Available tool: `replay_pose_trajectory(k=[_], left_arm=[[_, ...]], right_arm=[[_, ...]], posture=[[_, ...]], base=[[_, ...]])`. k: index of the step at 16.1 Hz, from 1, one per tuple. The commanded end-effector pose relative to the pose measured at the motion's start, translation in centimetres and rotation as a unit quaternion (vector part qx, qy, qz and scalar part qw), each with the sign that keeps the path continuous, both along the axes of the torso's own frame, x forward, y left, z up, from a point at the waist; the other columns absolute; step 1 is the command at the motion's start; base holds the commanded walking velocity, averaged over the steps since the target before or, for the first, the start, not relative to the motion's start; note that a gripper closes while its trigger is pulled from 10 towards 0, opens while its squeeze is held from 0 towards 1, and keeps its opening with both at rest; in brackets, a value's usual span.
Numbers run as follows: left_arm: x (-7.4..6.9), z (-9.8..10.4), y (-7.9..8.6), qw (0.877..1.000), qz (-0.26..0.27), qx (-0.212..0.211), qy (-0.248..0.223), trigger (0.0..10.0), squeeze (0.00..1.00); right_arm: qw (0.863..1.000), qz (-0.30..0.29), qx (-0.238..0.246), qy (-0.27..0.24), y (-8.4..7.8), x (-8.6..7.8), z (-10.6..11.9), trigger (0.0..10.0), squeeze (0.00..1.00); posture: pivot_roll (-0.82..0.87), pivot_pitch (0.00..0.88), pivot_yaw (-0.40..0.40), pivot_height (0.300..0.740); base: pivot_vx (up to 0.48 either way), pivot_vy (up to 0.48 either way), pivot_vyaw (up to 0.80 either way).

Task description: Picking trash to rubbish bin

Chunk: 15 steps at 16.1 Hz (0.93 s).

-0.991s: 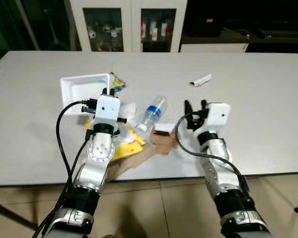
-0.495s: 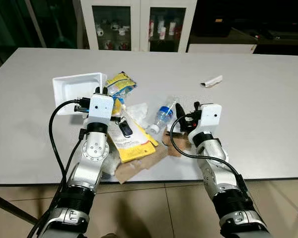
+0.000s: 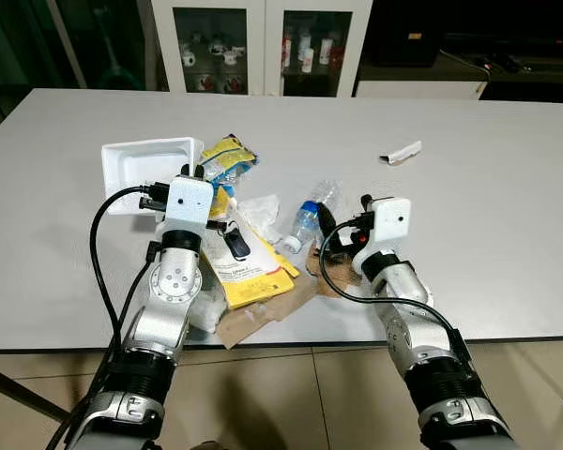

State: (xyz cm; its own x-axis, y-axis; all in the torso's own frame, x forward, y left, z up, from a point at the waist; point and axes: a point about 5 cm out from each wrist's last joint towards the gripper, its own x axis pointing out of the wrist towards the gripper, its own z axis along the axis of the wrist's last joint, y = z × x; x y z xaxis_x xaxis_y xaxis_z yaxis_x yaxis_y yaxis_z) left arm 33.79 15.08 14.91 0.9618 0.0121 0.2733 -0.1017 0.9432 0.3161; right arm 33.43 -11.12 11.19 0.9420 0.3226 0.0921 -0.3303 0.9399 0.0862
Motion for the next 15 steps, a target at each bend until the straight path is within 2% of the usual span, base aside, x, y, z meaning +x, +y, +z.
replay_pose_trajectory(k=[1, 5, 7, 12, 13, 14, 15], left_arm=[[0.3, 0.2, -0.2, 1.0, -0.013, 0.002, 0.003, 10.0, 0.0], [0.3, -0.1, -0.5, 1.0, -0.028, 0.006, 0.012, 10.0, 0.0], [0.2, -0.2, -0.5, 0.999, -0.033, 0.007, 0.015, 10.0, 0.0], [0.2, -0.3, -0.5, 0.999, -0.04, 0.01, 0.022, 10.0, 0.0], [0.3, -0.4, -0.6, 0.999, -0.044, 0.012, 0.024, 10.0, 0.0], [0.2, -0.5, -0.7, 0.998, -0.049, 0.013, 0.027, 10.0, 0.0], [0.2, -0.6, -0.8, 0.998, -0.052, 0.014, 0.03, 10.0, 0.0]], right_arm=[[1.0, 0.021, 0.009, -0.002, -0.2, -0.1, 0.4, 10.0, 1.0], [0.998, 0.066, -0.018, 0.002, -0.5, -0.6, 0.0, 10.0, 1.0], [0.997, 0.068, -0.021, 0.003, -1.4, -0.5, 0.2, 10.0, 1.0], [0.997, 0.065, -0.043, 0.002, -2.3, -0.3, 0.4, 10.0, 1.0], [0.996, 0.066, -0.056, 0.005, -2.5, -0.3, 0.2, 10.0, 0.89], [0.995, 0.077, -0.062, 0.013, -2.7, -0.4, -0.1, 10.0, 0.0], [0.993, 0.099, -0.065, 0.02, -2.8, -0.6, -0.3, 10.0, 0.0]], posture=[[0.04, 0.034, -0.044, 0.74], [0.04, 0.034, -0.044, 0.74], [0.04, 0.034, -0.044, 0.74], [0.04, 0.033, -0.045, 0.74], [0.04, 0.033, -0.045, 0.74], [0.04, 0.032, -0.044, 0.74], [0.04, 0.032, -0.044, 0.74]], base=[[0.0, 0.0, 0.0], [0.0, 0.0, 0.0], [0.0, 0.0, 0.0], [0.0, 0.0, 0.0], [0.0, 0.0, 0.0], [0.0, 0.0, 0.0], [0.0, 0.0, 0.0]])
